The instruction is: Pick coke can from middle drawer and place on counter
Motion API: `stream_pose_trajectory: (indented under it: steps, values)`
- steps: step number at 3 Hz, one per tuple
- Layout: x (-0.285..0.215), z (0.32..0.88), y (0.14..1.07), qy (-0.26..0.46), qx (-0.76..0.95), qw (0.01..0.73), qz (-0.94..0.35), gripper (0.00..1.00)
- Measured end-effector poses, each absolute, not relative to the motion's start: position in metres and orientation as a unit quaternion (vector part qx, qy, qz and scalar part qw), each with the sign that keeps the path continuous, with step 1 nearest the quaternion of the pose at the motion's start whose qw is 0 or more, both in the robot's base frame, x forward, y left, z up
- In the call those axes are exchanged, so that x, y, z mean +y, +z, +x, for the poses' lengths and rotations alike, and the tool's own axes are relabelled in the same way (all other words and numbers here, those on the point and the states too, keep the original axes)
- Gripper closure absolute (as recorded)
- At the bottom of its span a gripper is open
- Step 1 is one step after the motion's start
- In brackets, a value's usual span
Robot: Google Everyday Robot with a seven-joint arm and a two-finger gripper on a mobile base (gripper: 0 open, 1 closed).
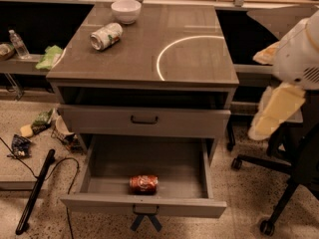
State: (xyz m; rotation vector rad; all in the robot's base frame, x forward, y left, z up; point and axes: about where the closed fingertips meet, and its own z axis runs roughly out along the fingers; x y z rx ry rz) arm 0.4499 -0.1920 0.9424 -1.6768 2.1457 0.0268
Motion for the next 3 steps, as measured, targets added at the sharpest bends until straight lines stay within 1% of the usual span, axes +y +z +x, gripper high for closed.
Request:
stream_pose_trajectory:
  steps: [1,2,3]
  values:
    - [-0.149,0.443,0.869,0.097,0.738,0.247,-0.620,0.00]
    - [-0.089,0.443,0.781,0.178,0.686,0.278,-0.648,0.00]
    - [-0.079,0.461,0.770,0.168,0.673,0.304,-0.653,0.00]
